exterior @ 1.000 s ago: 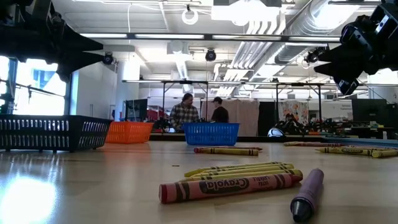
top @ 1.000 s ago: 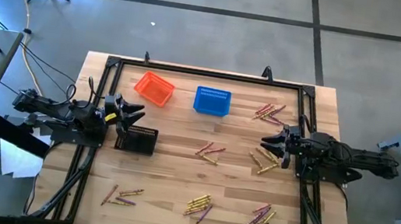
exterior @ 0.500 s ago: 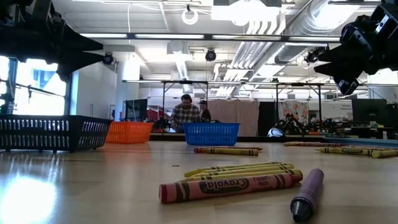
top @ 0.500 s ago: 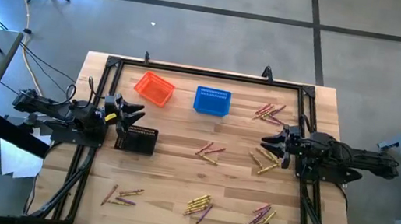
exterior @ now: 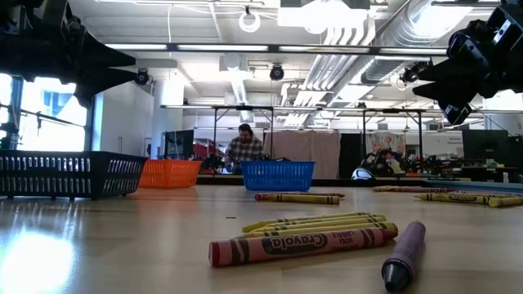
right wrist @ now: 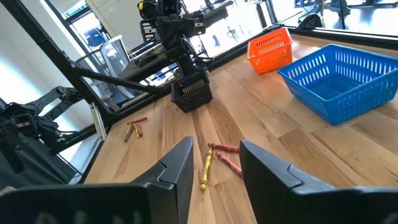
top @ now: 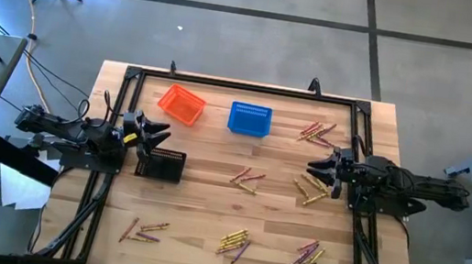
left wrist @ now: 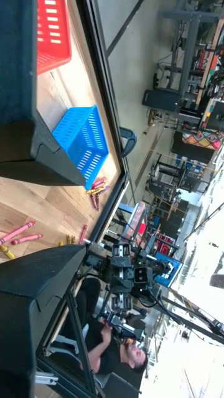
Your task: Sort crayons
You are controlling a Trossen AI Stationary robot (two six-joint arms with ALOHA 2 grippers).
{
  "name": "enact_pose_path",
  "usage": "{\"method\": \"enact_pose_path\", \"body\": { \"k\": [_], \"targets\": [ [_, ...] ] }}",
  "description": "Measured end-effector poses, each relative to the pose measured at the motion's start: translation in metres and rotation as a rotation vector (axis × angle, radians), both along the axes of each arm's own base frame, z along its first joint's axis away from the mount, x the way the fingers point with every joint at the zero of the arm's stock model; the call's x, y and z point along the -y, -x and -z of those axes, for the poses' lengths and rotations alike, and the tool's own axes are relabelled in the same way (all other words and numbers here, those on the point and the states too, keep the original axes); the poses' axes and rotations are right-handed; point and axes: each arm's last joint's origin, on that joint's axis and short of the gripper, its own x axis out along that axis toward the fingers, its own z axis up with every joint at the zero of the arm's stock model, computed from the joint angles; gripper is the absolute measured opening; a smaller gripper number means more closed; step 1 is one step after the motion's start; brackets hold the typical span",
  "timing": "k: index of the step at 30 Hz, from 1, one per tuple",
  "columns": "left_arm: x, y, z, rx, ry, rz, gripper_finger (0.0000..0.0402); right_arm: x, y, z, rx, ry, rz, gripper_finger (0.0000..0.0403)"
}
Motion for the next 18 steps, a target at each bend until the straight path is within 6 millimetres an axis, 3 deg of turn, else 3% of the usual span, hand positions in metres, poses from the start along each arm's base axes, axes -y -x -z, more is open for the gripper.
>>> {"method": "enact_pose_path", "body": {
  "k": [18],
  "targets": [
    [0.0,0.0,0.0001,0.0,0.0,0.0,0.0155,0.0009,0.0,0.0,0.0,0.011,0.032,0.0116]
  ]
}}
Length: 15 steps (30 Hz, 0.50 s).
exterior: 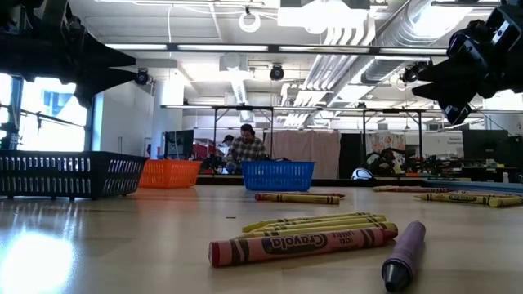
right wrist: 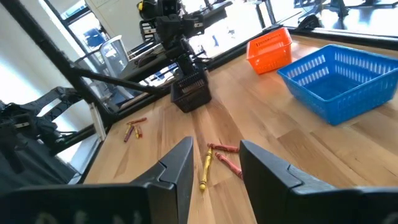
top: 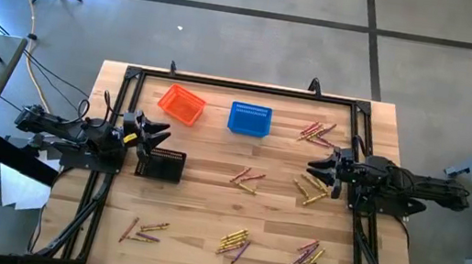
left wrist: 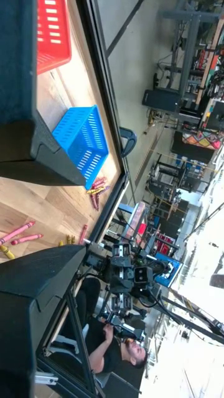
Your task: Sort crayons
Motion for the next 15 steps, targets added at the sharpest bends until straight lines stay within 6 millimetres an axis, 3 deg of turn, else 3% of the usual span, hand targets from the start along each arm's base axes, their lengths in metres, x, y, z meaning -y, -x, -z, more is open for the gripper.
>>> {"method": "enact_pose_path", "body": {
  "k": [15],
  "targets": [
    [0.0,0.0,-0.0001,0.0,0.0,0.0,0.0155,0.0051,0.0007,-0.0018,0.005,0.09,0.17,0.0116]
  ]
}}
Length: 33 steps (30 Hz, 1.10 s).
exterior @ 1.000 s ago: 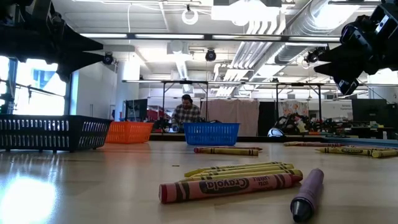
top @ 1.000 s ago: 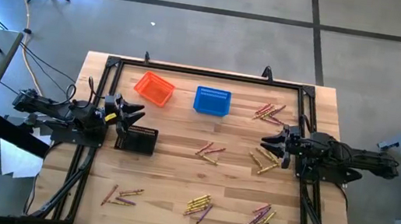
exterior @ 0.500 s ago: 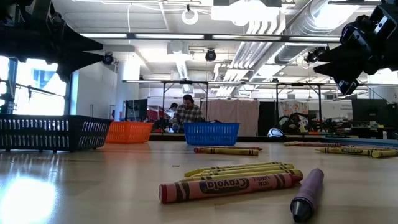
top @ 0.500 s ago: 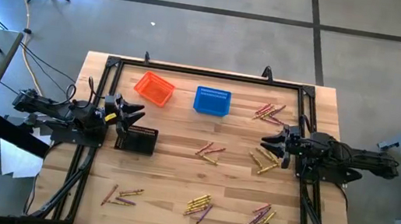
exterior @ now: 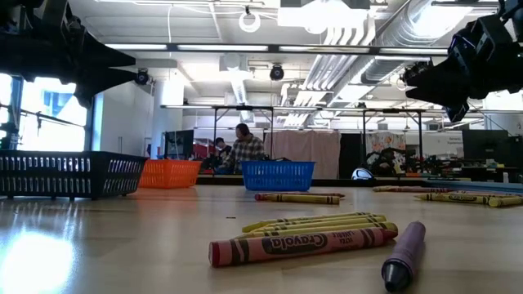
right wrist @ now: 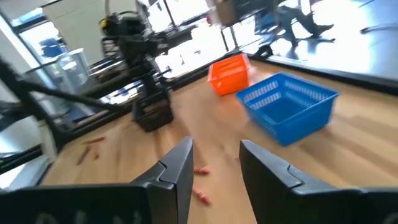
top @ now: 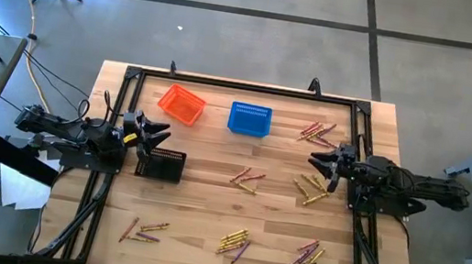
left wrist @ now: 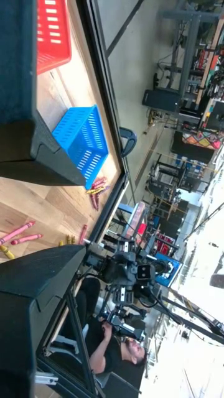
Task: Sort crayons
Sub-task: Put the red crayon into the blue bin
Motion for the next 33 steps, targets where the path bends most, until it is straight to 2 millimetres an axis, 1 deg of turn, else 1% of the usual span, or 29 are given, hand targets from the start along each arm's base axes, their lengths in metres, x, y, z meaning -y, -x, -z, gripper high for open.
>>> {"method": "enact_pose_path", "body": {
  "k": [6,10,20,23,25,30,33],
  "targets": [
    [0.0,0.0,0.0,0.0,0.0,0.0,0.0155,0.0011,0.0002,-0.001,0.003,0.032,0.036,0.0116],
    [0.0,0.0,0.0,0.0,0.0,0.0,0.0155,0.0039,0.0013,-0.0009,-0.008,0.06,0.137,0.0116],
    [0.0,0.0,0.0,0.0,0.0,0.0,0.0155,0.0043,0.0015,0.0,-0.014,0.053,0.154,0.0116],
    [0.0,0.0,0.0,0.0,0.0,0.0,0.0155,0.0071,0.003,-0.0003,-0.023,0.081,0.258,0.0116],
    [0.0,0.0,0.0,0.0,0.0,0.0,0.0155,0.0079,0.0035,-0.0004,-0.022,0.082,0.292,0.0116],
    [0.0,0.0,0.0,0.0,0.0,0.0,0.0155,0.0087,0.0041,-0.0004,-0.029,0.096,0.326,0.0116],
    [0.0,0.0,0.0001,-0.001,0.0,0.0,0.0155,0.0083,0.0038,-0.0004,-0.025,0.088,0.308,0.0116]
  ]
}}
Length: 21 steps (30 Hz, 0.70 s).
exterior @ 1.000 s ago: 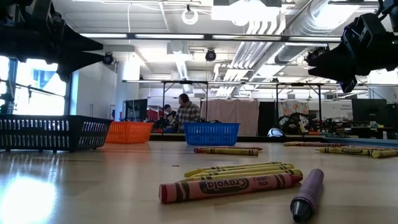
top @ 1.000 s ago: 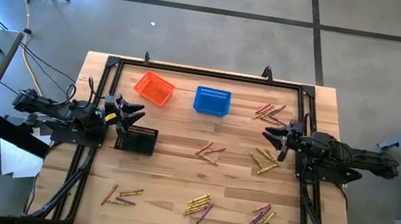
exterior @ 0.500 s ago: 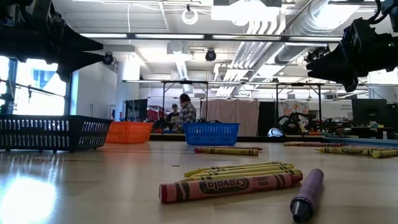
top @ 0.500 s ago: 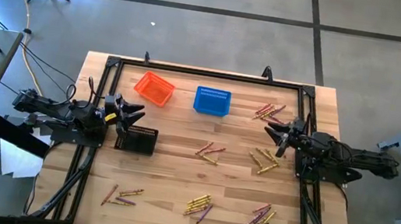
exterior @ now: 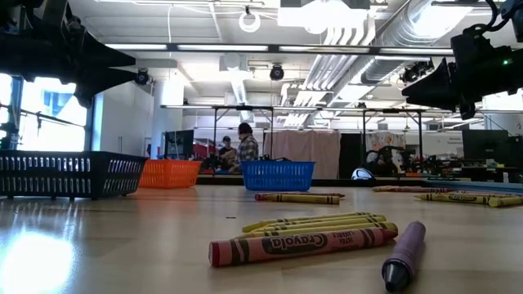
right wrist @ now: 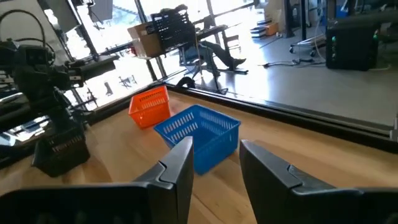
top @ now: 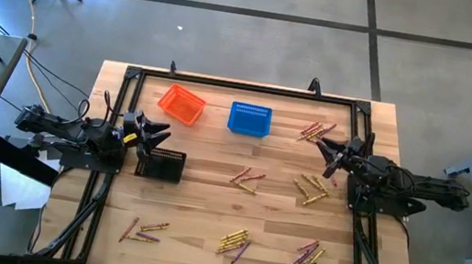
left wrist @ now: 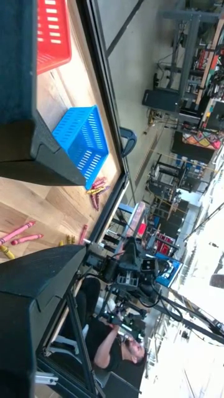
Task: Sort crayons
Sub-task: Put the red crayon into the blue bin
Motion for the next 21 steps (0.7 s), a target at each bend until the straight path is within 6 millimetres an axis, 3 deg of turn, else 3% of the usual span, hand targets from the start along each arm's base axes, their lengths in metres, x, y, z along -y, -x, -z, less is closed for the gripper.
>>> {"method": "enact_pose_path", "body": {
  "k": [15,21],
  "targets": [
    [0.0,0.0,0.0,0.001,0.0,0.0,0.0155,0.0,0.0,-0.002,0.028,-0.018,-0.002,0.0116],
    [0.0,0.0,0.0,0.0,0.0,0.0,0.0155,0.0,-0.001,-0.011,0.207,-0.135,0.004,0.0116]
  ]
}}
